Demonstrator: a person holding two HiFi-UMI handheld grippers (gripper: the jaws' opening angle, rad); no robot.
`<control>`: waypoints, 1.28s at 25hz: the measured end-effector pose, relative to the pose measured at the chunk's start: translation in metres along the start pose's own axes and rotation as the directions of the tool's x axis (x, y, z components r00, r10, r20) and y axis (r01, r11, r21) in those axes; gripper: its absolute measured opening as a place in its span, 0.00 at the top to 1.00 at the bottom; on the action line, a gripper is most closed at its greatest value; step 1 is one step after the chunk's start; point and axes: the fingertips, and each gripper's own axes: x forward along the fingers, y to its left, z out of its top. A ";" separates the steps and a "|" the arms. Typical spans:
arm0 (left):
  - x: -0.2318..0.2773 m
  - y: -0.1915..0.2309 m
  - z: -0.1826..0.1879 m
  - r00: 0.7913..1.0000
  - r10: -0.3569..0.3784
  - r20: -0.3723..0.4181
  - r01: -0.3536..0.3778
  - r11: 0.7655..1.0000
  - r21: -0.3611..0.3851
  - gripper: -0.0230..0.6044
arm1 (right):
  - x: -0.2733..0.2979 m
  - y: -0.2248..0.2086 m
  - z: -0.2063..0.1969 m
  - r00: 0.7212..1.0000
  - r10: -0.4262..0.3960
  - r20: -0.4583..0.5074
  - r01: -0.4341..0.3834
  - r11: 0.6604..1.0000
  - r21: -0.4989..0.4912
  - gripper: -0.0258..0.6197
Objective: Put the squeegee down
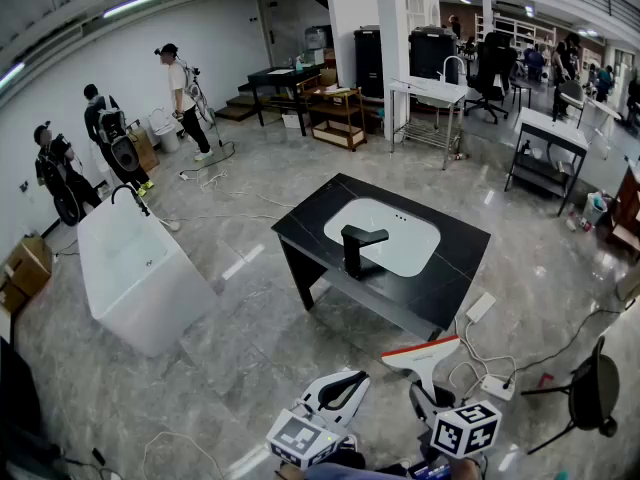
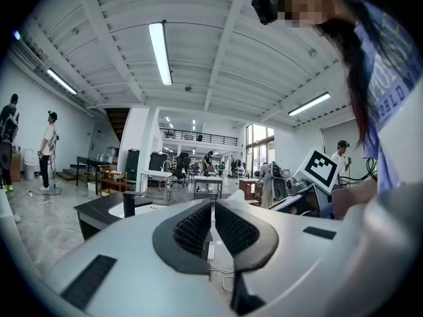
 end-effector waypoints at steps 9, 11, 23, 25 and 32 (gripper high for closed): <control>-0.001 0.008 -0.001 1.000 -0.022 0.009 0.022 1.000 -0.003 0.94 | 0.006 -0.001 -0.001 0.999 -0.017 0.028 0.016 0.999 0.043 0.87; -0.002 0.010 0.000 0.999 -0.032 0.011 0.032 0.999 -0.007 0.94 | 0.007 0.001 -0.001 0.999 -0.025 0.029 0.024 0.998 0.053 0.87; -0.015 0.037 -0.004 0.995 -0.100 0.025 0.100 0.995 0.000 0.94 | 0.031 0.016 -0.006 0.997 -0.066 0.044 0.059 0.989 0.138 0.87; -0.017 0.042 -0.010 0.994 -0.112 0.014 0.112 0.994 0.000 0.94 | 0.034 0.015 -0.008 0.995 -0.084 0.052 0.076 0.986 0.149 0.87; -0.013 0.046 -0.020 0.988 -0.153 0.012 0.153 0.988 -0.036 0.94 | 0.037 0.011 -0.019 0.991 -0.127 0.035 0.120 0.978 0.170 0.88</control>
